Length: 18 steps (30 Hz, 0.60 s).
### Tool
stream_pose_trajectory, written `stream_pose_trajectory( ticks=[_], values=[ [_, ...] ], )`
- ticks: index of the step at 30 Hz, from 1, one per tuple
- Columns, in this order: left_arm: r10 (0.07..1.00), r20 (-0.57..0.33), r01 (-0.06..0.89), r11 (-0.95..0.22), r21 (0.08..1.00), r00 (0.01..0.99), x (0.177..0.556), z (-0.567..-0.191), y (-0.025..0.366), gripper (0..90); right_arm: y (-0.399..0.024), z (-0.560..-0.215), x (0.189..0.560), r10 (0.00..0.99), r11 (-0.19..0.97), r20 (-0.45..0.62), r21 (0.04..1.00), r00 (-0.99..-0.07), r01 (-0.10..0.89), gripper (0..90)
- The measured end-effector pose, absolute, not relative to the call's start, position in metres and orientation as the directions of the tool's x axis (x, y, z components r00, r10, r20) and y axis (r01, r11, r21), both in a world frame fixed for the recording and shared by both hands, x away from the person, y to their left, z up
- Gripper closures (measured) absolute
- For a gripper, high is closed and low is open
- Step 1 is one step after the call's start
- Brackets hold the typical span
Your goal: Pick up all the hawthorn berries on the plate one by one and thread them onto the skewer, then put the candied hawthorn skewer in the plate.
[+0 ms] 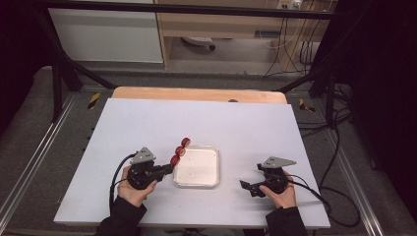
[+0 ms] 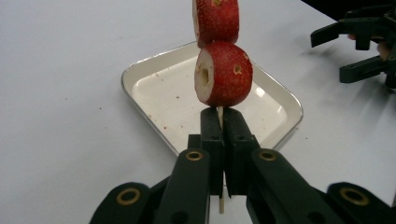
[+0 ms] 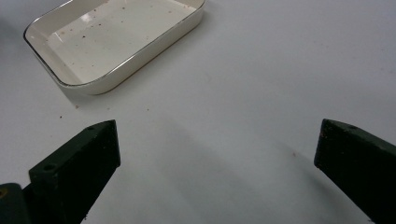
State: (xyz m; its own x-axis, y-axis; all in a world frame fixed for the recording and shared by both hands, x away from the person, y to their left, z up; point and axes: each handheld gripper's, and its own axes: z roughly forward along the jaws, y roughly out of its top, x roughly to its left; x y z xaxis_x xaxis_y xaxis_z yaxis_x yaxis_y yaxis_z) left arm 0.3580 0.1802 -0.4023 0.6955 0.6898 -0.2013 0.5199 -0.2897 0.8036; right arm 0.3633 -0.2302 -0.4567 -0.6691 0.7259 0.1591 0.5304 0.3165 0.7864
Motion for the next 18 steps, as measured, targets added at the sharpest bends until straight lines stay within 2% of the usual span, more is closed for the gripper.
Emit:
stream_pose_trajectory(
  ticks=[8, 18],
  values=[
    [0.7, -0.176, 0.531, -0.329, 0.781, 0.692, 0.374, -0.4, 0.165, 87.9, -0.238, -0.456, 0.359, 0.735, 0.314, 0.155, 0.785, -0.66, 0.534, 0.7],
    [0.724, -0.179, 0.594, -0.369, 0.715, 0.666, 0.392, -0.409, 0.145, 88.0, -0.24, -0.456, 0.357, 0.735, 0.306, 0.162, 0.787, -0.659, 0.535, 0.7]
  ],
)
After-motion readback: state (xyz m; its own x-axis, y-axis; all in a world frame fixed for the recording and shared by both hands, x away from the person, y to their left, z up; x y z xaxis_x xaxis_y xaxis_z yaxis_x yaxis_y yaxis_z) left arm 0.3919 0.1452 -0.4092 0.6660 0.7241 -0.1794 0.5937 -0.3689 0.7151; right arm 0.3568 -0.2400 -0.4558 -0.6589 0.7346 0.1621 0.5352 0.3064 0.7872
